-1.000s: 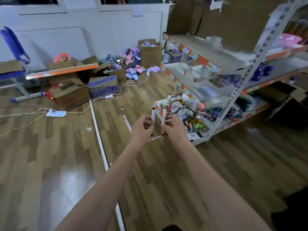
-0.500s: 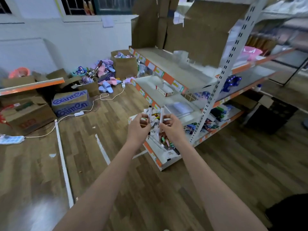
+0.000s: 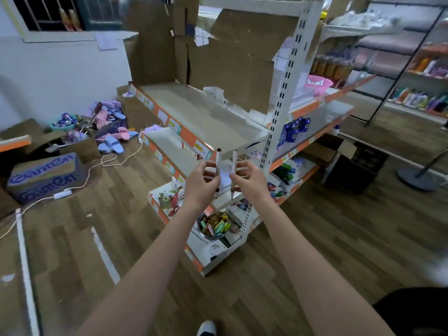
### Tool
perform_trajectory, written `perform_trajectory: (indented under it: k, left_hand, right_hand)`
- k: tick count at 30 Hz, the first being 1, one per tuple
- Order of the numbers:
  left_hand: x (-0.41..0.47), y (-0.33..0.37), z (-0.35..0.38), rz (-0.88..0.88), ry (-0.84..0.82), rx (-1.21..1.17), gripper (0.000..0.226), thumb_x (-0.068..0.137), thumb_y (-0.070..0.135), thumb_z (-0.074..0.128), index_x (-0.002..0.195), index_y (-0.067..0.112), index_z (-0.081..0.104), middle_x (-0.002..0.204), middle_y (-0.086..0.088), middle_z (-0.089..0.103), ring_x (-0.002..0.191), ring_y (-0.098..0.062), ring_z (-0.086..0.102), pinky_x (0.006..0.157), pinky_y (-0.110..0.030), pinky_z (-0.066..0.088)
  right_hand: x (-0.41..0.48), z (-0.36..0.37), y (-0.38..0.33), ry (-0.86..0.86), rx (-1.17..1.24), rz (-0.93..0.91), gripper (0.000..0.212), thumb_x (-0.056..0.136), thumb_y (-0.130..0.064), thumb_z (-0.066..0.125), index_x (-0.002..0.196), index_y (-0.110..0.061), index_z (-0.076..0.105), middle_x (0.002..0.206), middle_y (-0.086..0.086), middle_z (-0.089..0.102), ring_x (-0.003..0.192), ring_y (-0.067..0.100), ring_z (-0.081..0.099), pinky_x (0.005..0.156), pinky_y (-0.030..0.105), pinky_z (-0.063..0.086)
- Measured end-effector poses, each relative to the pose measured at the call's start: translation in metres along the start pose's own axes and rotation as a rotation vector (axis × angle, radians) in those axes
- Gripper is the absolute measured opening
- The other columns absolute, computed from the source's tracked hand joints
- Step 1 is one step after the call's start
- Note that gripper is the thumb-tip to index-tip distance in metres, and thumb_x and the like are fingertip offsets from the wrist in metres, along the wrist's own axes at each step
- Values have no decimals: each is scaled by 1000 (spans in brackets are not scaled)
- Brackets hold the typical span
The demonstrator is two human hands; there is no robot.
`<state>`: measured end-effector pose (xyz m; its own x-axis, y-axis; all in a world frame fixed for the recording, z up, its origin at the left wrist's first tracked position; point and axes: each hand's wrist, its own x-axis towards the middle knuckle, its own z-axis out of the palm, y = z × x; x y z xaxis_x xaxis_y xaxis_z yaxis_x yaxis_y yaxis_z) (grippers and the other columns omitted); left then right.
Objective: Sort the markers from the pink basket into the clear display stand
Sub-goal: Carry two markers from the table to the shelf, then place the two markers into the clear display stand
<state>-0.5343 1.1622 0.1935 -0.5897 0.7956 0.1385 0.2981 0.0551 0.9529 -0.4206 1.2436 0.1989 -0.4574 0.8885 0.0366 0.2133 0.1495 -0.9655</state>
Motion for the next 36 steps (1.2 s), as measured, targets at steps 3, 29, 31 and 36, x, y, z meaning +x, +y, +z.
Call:
perform_trajectory:
  k: [3, 29, 31, 36]
  left_hand:
    - [29, 2, 30, 29, -26, 14, 19, 86, 11, 64, 98, 23, 56, 86, 3, 64, 84, -20, 65, 76, -44, 57]
    - [243, 42, 239, 317, -186, 143, 22, 85, 17, 68, 103, 11, 57, 84, 5, 64, 72, -7, 62, 63, -7, 48]
    - [250, 42, 249, 324, -170, 178, 25, 85, 18, 68, 106, 9, 57, 86, 7, 62, 72, -4, 59, 61, -3, 45]
    - [270, 45, 291, 355, -155, 217, 25, 88, 17, 66, 111, 11, 57, 93, 3, 66, 77, -1, 63, 65, -3, 46]
  right_hand:
    - [29, -21, 12, 32, -3, 4, 18, 88, -6, 65, 104, -12, 57, 98, 12, 68, 83, 24, 69, 69, 39, 60]
    - [267, -182, 59, 316, -43, -37, 15, 91, -9, 62, 103, -13, 55, 93, 4, 61, 88, 23, 64, 73, 40, 59]
    - [281, -190, 67, 298, -58, -31, 16, 90, -10, 63, 104, -13, 56, 94, 4, 62, 88, 23, 65, 76, 44, 59]
    - [319, -217, 86, 224, -47, -40, 17, 88, -8, 64, 103, -13, 58, 100, 8, 64, 90, 24, 66, 75, 47, 58]
